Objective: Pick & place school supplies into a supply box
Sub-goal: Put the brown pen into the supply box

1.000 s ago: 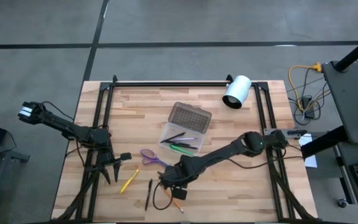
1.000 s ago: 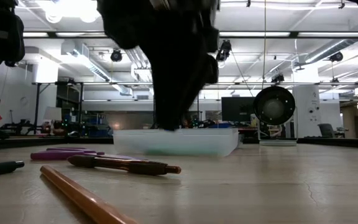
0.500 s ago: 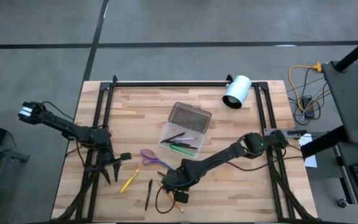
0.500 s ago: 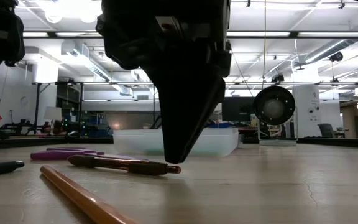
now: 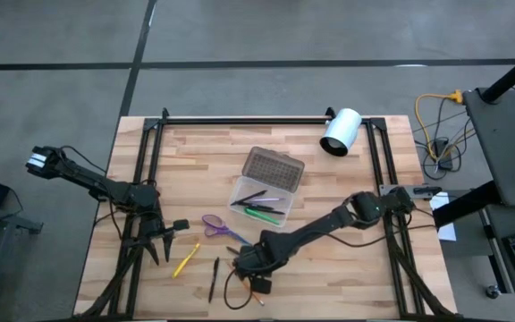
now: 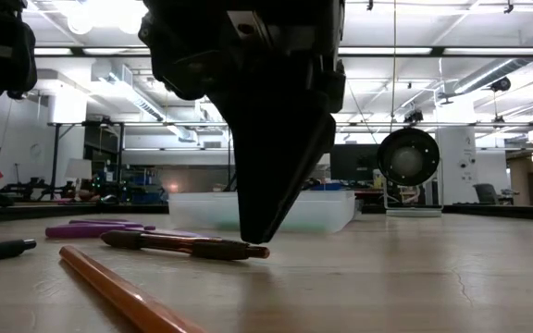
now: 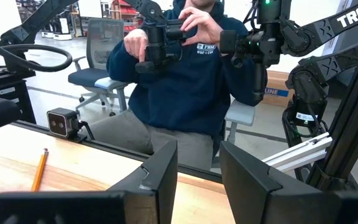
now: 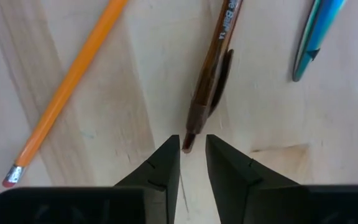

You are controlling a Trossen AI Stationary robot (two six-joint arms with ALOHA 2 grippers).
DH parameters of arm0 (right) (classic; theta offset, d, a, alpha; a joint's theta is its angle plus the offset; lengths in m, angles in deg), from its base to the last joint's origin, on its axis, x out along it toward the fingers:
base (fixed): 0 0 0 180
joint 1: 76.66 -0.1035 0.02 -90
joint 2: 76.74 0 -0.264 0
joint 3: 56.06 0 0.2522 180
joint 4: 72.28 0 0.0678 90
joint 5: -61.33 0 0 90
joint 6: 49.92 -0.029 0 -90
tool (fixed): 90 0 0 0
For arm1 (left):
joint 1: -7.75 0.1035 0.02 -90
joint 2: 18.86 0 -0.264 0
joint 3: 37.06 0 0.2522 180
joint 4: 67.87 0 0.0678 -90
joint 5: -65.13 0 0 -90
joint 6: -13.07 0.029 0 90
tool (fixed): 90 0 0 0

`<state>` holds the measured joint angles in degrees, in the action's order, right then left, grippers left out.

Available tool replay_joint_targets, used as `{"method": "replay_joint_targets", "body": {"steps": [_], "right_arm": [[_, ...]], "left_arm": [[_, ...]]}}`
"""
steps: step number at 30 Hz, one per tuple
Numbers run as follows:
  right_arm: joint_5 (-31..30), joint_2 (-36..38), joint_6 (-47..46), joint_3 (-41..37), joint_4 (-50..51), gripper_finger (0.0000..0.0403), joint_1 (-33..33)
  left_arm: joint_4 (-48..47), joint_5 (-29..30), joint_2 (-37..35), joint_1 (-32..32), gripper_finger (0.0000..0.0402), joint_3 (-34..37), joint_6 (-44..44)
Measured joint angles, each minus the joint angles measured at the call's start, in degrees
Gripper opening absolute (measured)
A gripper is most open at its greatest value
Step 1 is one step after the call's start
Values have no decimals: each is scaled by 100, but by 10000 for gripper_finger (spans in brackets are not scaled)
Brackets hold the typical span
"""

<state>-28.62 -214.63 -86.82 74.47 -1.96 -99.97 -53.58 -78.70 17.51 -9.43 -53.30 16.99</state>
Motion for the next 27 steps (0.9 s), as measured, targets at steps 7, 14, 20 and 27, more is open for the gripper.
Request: {"method": "replay_joint_targets", "body": {"steps": [7, 14, 20, 27], "right_arm": [[1, 0, 41, -78, -43, 68, -16], [2, -2, 49, -243, -308, 67, -4], [39, -2, 121, -267, -361, 69, 11], [43, 2, 215, -320, -371, 55, 53]], "left_arm": [[0, 0, 0, 0, 105, 0, -1], [0, 0, 1, 1, 105, 0, 0], [0, 0, -1, -1, 105, 0, 0], [0, 0, -1, 0, 105, 0, 0]]}}
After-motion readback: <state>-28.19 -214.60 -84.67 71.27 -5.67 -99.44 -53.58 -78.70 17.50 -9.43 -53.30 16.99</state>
